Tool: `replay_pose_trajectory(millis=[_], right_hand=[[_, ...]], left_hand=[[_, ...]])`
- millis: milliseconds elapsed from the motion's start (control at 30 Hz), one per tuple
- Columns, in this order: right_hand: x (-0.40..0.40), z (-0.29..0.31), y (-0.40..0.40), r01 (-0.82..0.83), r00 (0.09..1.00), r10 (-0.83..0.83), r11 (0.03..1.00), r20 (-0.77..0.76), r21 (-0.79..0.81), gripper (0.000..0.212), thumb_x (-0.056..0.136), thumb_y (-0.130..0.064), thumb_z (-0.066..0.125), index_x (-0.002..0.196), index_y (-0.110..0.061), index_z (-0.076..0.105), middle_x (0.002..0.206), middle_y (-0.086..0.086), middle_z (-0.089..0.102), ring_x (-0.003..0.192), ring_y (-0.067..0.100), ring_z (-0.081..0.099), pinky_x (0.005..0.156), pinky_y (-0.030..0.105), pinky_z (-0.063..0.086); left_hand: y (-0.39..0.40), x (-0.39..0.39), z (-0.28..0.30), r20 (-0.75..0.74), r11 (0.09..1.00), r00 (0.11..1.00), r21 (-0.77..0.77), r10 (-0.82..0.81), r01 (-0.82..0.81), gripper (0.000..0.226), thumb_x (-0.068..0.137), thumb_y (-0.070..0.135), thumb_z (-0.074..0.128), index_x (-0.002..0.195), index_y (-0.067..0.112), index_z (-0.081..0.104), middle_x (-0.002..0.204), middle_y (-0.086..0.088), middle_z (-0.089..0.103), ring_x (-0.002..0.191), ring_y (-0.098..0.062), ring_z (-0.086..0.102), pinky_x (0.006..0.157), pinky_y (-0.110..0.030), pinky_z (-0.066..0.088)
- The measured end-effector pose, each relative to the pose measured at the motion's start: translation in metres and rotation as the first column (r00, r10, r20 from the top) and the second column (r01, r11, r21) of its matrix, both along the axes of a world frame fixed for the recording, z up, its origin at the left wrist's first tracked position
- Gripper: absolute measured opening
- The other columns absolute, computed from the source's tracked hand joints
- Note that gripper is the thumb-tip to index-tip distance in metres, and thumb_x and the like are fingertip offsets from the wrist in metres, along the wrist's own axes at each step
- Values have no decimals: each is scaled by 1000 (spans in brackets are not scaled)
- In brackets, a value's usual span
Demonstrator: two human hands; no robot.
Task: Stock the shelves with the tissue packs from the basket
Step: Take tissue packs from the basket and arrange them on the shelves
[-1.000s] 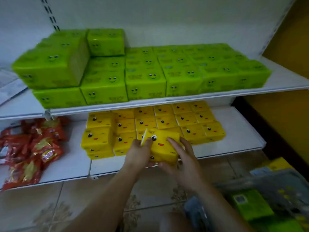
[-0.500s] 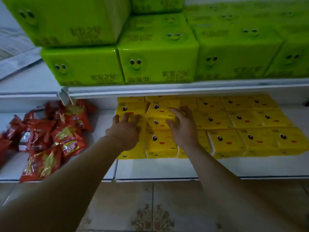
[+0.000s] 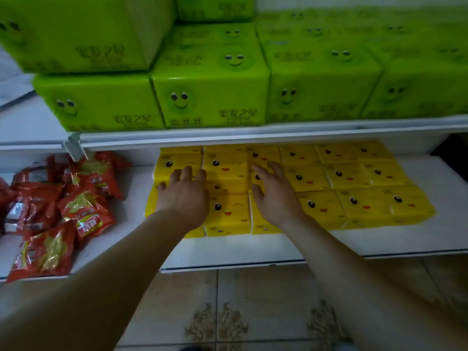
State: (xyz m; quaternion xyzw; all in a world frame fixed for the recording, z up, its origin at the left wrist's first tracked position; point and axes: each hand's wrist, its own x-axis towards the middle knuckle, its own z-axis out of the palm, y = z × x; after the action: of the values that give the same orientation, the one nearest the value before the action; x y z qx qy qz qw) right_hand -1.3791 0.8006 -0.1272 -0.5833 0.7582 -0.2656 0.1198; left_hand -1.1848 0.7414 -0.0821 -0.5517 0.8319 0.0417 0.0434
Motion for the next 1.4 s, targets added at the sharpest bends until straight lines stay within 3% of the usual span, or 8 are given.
replay_pose_trajectory(millis=[200, 367, 600, 767, 1000, 1133, 1233, 1400], right_hand=[[-48, 63, 131, 135, 986, -113, 971, 123, -196, 43, 94, -26, 58, 136, -22, 55, 129, 3, 57, 112, 19, 58, 92, 32, 48], [-96, 87, 272, 344, 930, -313, 925, 192, -161, 38, 93, -17, 61, 130, -21, 60, 115, -2, 67, 102, 12, 63, 88, 29, 51], [-123, 69, 443, 485, 859, -512, 821, 12, 301, 28, 87, -24, 65, 115, -22, 68, 103, 5, 73, 96, 24, 68, 83, 32, 52], [-87, 35, 508, 57, 937, -314, 574, 154, 817, 69, 83, -48, 66, 143, -22, 45, 133, -1, 60, 118, 21, 58, 96, 32, 48], [-33, -55, 523, 115, 902, -431, 314, 33, 943, 90, 64, -71, 63, 138, -23, 44, 135, 9, 54, 119, 33, 56, 95, 49, 49], [-31, -108, 532, 153, 906, -423, 360, 15, 920, 99, 62, -79, 49, 140, -18, 38, 134, 11, 54, 117, 35, 56, 95, 53, 47], [-36, -50, 518, 231, 901, -431, 393, -44, 890, 91, 77, -74, 49, 143, -12, 36, 133, 15, 56, 118, 35, 55, 99, 43, 44], [-59, 51, 538, 225, 895, -438, 605, 83, 764, 74, 75, -63, 62, 139, -35, 42, 131, 2, 55, 118, 22, 56, 93, 33, 48]], left_hand=[[94, -82, 42, -199, 965, 948, 35, -248, 260, 38, 100, 32, 42, 134, 18, 47, 128, -9, 56, 120, -31, 50, 88, -41, 47], [219, -156, 50, -386, 828, 778, 59, -496, 557, 28, 98, 32, 43, 117, 17, 56, 112, -7, 62, 109, -29, 56, 81, -39, 50], [358, -196, 38, -567, 609, 581, 167, -584, 775, 17, 98, 34, 46, 102, 22, 57, 98, -1, 64, 90, -24, 61, 74, -38, 51], [407, -198, 13, -449, 462, 575, 342, -684, 818, 22, 100, 33, 45, 116, 22, 55, 102, -2, 65, 93, -23, 61, 77, -42, 52], [424, -186, -7, -435, 444, 608, 425, -664, 789, 26, 102, 33, 42, 125, 25, 51, 84, 3, 58, 73, -18, 53, 56, -32, 41], [422, -182, -6, -463, 449, 625, 440, -628, 778, 27, 103, 32, 42, 128, 26, 49, 74, 6, 49, 66, -17, 50, 50, -29, 31], [419, -182, -4, -482, 441, 625, 447, -614, 778, 28, 102, 32, 42, 128, 24, 49, 86, 0, 60, 74, -19, 54, 57, -34, 39], [417, -185, -2, -565, 500, 692, 483, -448, 718, 33, 101, 37, 47, 130, 22, 51, 118, 1, 61, 101, -15, 58, 87, -36, 50]])
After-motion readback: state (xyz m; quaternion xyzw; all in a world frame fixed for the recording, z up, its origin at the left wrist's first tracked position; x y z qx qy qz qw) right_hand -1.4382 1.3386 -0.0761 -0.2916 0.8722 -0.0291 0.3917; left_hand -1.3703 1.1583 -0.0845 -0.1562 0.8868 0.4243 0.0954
